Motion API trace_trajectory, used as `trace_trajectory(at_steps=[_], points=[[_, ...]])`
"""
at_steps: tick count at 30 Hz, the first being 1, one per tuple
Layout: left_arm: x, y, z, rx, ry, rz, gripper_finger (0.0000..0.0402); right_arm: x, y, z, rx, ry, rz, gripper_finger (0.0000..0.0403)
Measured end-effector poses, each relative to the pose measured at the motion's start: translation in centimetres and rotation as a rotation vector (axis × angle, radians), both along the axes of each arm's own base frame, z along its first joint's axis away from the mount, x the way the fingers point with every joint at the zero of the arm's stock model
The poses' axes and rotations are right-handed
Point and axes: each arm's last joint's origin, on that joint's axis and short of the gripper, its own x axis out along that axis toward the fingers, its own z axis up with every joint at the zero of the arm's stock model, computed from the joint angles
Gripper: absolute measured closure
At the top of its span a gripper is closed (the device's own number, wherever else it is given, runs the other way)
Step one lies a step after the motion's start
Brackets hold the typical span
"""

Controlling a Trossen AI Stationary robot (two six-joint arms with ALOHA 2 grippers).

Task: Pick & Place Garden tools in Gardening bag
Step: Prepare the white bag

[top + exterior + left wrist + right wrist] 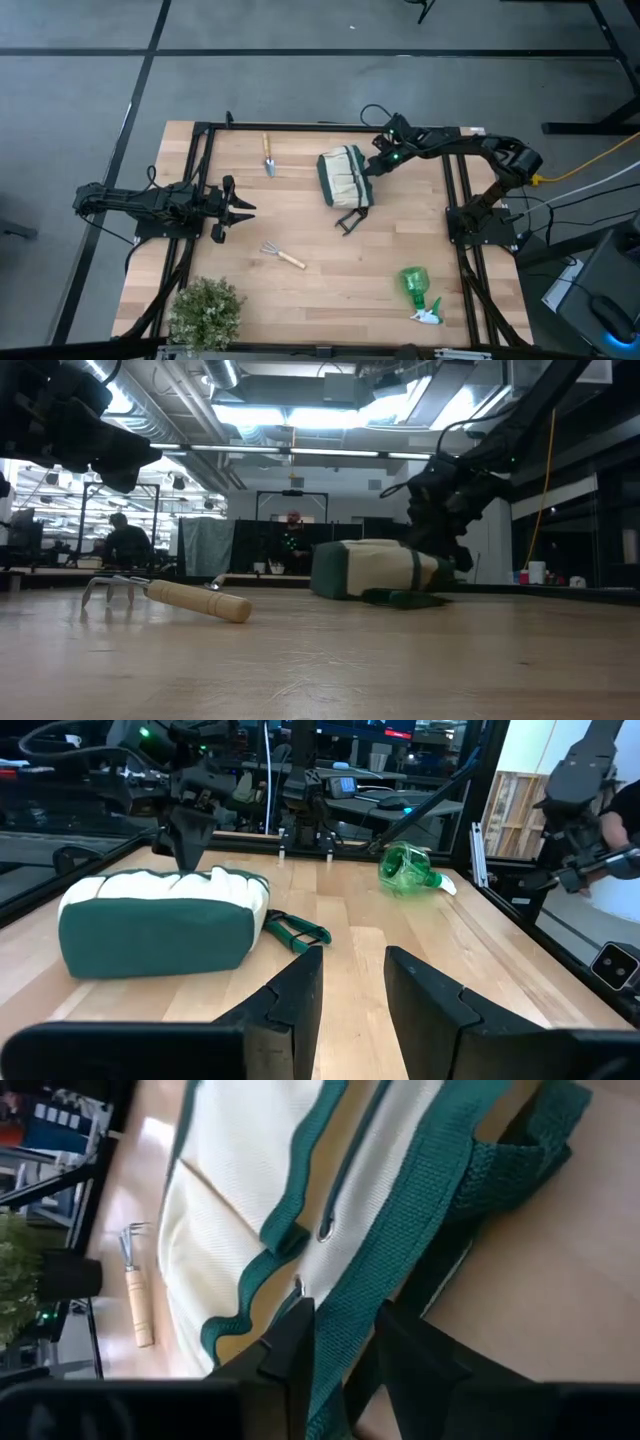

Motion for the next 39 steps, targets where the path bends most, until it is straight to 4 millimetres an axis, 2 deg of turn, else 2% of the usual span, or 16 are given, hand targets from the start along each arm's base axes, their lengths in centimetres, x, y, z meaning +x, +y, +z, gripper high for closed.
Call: trace_trajectory(at_steps=[6,10,13,19,27,33,39], points=[[0.0,0.0,0.0,0.000,0.000,0.000,0.0296,0.8,0.2,0.3,-0.027,-0.046,0.006,0.0294],[0.0,0.0,0.0,0.000,0.000,0.000,0.0296,1.0,0.0,-0.1,-0.004,-0.044,-0.016,0.0300],[0.0,0.0,0.0,0.000,0.000,0.000,0.0296,1.2,-0.1,-0.7,0.027,-0.043,-0.014,0.0319],[0.0,0.0,0.0,0.000,0.000,0.000,0.0296,1.4,0.0,-1.5,0.097,-0.050,0.008,0.0390],[0.0,0.0,0.0,0.000,0.000,0.000,0.0296,1.5,-0.1,-1.2,0.108,-0.101,0.034,0.0400],[0.0,0.0,0.0,0.000,0.000,0.000,0.0296,1.2,-0.4,0.4,0.072,-0.125,0.016,0.0401],[0.0,0.0,0.0,0.000,0.000,0.004,0.0296,0.7,-1.1,3.8,0.003,-0.195,-0.005,0.0402]])
